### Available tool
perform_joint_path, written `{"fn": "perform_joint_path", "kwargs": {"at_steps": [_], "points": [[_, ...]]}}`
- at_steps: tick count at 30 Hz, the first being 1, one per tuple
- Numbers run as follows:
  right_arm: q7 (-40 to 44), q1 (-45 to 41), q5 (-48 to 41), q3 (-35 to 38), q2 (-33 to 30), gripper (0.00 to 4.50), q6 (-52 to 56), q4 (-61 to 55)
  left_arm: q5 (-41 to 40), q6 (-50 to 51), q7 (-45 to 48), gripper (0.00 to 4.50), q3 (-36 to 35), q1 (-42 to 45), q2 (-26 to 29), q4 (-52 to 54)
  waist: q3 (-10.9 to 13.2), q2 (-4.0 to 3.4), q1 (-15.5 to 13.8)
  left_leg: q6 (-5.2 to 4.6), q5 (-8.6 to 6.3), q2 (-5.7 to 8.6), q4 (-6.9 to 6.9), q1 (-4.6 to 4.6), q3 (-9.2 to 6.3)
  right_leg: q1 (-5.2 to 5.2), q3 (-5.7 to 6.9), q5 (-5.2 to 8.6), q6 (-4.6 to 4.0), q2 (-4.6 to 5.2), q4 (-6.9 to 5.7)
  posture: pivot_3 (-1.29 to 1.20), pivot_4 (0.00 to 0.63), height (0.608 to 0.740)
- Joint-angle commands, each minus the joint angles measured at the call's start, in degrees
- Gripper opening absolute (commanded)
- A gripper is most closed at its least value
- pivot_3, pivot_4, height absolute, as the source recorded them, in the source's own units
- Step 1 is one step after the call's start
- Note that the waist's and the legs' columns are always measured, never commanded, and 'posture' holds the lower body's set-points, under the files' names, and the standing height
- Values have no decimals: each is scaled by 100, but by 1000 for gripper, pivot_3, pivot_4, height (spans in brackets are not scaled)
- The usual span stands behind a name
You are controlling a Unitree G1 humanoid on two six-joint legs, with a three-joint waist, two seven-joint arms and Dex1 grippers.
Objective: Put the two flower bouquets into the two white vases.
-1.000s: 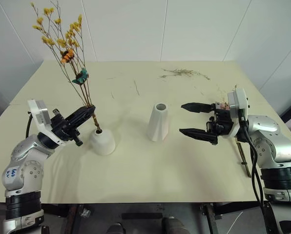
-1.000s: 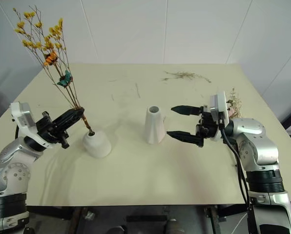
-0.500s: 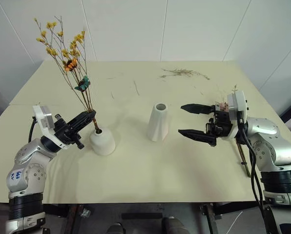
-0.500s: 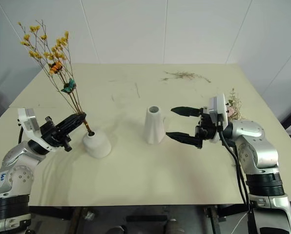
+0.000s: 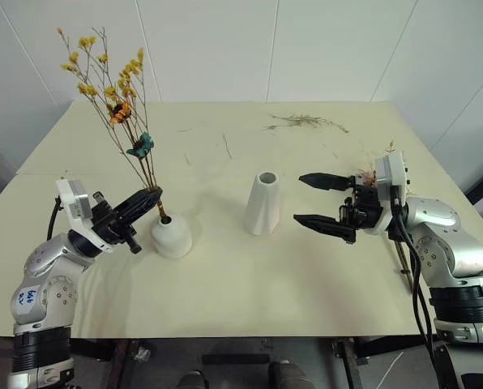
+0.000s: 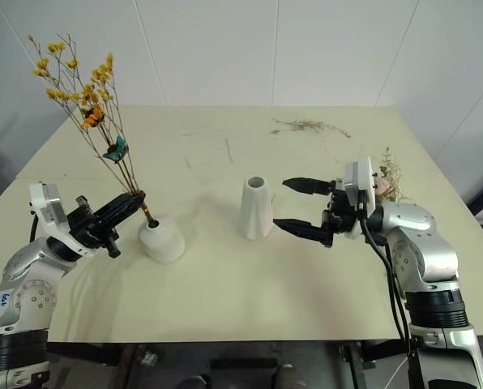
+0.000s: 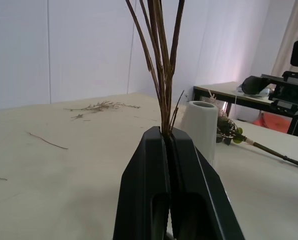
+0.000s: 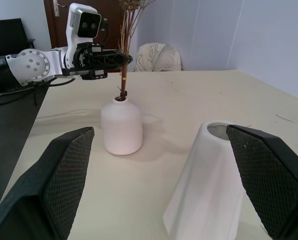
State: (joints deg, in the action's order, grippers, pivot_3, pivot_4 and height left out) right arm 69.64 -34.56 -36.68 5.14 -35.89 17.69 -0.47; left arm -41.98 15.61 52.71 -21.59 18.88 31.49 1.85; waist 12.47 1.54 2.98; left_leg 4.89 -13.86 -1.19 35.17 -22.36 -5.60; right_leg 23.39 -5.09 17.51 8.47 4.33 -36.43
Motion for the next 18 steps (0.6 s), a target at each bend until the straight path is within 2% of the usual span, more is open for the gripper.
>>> {"fn": "perform_joint_path", "kwargs": {"at_steps": [1, 18], "points": [[-53, 28, -135, 212, 14, 4500, -35, -242, -27, 77, 57, 27, 40, -108, 62, 156, 0, 0, 0, 0, 0, 0, 0, 0, 0, 0, 0, 0, 0, 0, 0, 0, 150, 740], [-79, 60, -85, 179, 204, 4500, -145, -203, -111, 118, 9, 27, -102, 19, 300, 356, 0, 0, 3, 0, 0, 0, 0, -1, 0, 0, 0, 0, 0, 0, 2, 0, 150, 740]]}}
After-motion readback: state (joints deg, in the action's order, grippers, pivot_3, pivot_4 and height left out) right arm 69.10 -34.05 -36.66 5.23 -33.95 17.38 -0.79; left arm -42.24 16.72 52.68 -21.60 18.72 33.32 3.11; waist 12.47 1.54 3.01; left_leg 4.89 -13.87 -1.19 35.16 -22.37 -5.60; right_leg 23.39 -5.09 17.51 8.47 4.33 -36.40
